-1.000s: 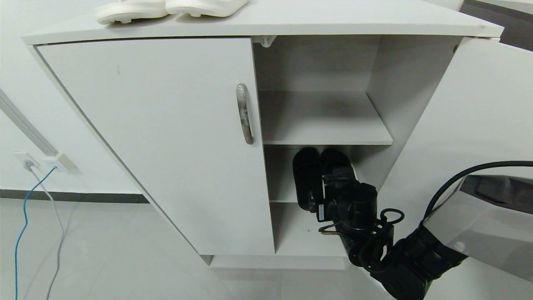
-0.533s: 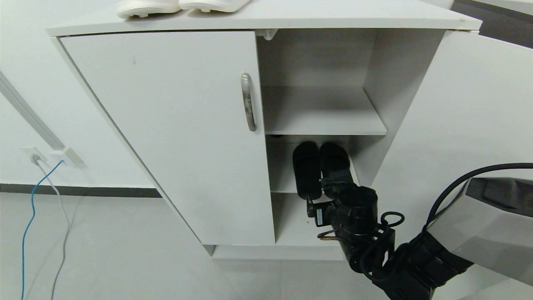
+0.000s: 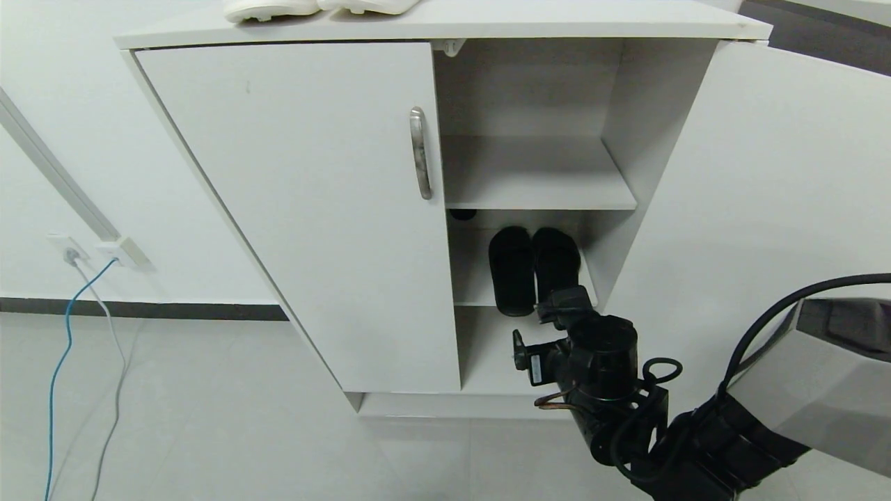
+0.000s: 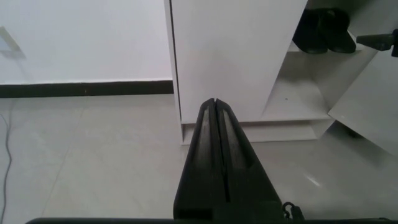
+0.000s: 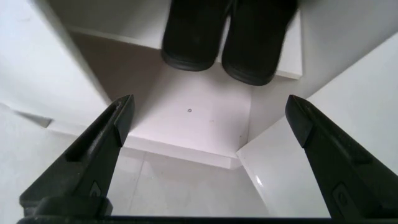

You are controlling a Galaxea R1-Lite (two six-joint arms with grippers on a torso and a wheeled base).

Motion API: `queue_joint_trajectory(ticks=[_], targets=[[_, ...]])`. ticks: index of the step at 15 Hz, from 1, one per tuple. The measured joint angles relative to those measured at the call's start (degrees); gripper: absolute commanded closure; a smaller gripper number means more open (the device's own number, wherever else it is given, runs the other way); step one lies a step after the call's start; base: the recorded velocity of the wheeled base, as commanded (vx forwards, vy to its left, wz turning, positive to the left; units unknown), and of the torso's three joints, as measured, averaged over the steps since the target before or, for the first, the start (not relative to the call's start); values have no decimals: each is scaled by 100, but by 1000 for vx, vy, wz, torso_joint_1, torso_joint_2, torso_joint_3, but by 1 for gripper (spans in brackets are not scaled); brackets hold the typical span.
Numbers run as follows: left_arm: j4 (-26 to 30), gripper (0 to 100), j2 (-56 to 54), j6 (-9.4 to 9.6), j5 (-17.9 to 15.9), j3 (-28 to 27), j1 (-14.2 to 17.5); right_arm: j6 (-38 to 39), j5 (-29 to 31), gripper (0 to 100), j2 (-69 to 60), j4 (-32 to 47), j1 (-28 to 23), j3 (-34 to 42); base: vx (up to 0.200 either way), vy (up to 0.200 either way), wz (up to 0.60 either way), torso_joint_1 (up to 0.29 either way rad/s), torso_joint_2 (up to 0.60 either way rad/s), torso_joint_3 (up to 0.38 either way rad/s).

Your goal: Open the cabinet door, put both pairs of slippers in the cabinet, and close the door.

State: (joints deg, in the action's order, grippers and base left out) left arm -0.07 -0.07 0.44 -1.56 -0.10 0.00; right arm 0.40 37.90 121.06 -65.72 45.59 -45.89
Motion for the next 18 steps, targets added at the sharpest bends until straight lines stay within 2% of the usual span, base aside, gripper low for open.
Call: queue_joint_trajectory(ticks=[11, 18], targets=[[0, 100, 0, 0, -10, 0, 0, -7, 0, 0, -54, -13, 55, 68, 0, 0, 0, 0, 0, 0], [0, 100, 0, 5, -10, 0, -5, -7, 2, 0, -52, -27, 82, 74, 0, 0, 0, 1, 0, 163]])
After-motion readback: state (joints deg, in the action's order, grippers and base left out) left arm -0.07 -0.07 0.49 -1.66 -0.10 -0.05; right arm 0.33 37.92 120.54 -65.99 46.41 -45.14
